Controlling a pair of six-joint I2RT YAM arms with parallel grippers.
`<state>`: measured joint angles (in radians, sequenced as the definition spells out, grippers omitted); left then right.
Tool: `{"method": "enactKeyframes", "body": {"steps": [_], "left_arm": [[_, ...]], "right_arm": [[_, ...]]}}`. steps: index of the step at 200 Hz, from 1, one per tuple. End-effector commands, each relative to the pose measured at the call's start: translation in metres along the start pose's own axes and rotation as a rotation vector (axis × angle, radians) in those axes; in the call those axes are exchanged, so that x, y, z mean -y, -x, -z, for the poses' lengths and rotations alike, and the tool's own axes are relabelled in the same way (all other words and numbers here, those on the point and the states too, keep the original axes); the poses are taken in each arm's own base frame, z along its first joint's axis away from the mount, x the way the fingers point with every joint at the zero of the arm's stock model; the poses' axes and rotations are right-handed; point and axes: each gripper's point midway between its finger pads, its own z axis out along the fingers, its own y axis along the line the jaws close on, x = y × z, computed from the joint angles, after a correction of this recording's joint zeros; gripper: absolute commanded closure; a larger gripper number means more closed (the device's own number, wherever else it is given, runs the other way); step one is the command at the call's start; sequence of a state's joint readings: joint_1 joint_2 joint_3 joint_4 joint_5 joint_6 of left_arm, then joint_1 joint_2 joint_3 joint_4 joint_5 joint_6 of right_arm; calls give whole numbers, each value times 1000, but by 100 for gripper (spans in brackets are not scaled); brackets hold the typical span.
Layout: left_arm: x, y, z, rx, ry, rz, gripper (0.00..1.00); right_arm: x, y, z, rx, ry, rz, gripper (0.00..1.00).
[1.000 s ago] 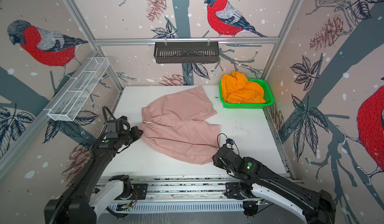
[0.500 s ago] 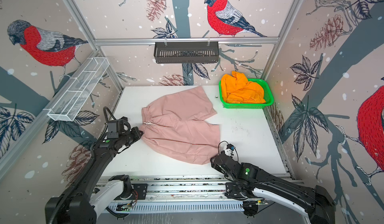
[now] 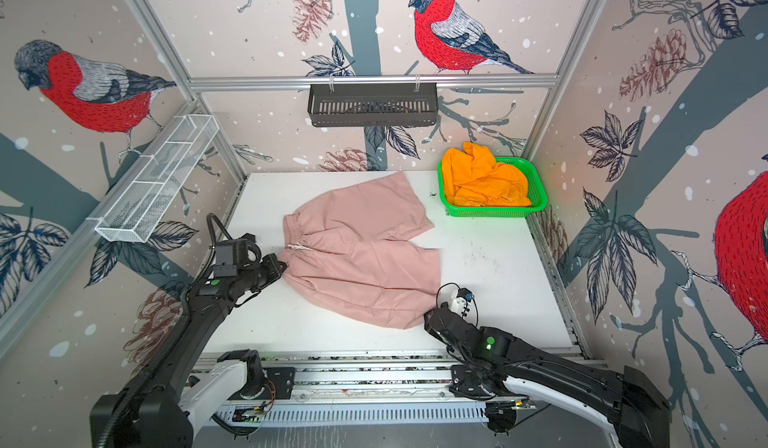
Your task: Fold and stack the shorts
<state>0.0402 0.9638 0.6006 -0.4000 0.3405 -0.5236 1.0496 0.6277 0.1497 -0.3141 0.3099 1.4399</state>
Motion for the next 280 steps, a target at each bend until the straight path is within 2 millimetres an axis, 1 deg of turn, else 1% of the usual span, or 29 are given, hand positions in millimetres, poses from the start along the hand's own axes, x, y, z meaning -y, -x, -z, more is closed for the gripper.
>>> {"method": "enactKeyframes", "body": {"steps": [1,52,68,77,86,103,114,134,157,166,197,216,233,245,280], "left_arm": [[6,2,-1,5,-29,-5,100],[8,3,2,14,-41,-9,100],[8,3,1,16,-41,-7,100],[8,3,1,16,-43,-9,100],[8,3,0,12,-42,-7,100],[7,3,-1,12,-38,-6,100],[6,3,-1,15,-35,-8,100],[7,4,0,18,-33,-10,100],[9,7,3,17,-30,-19,100],[11,8,6,19,-31,-26,100],[20,16,20,28,-30,-50,100],[24,21,28,33,-20,-78,100],[27,22,33,18,-9,-100,100],[26,20,36,-4,7,-107,100],[24,9,45,-45,19,-122,100]], "right_arm": [[-10,2,-2,10,31,11,51],[-21,-5,-4,-35,39,35,56],[-21,-5,-5,-34,35,43,62],[-22,-4,-5,-26,35,44,67],[-22,-2,-5,-16,38,40,75],[-26,3,-2,4,45,39,96],[-28,8,2,23,33,53,99],[-33,26,21,77,-5,92,100],[-42,53,56,155,-37,132,100],[-52,64,72,181,-23,141,100],[-75,95,124,256,2,178,100],[-87,115,148,331,3,219,100],[-96,129,160,388,-6,252,100],[-98,132,162,400,-18,267,100],[-95,124,160,357,-5,267,100]]}}
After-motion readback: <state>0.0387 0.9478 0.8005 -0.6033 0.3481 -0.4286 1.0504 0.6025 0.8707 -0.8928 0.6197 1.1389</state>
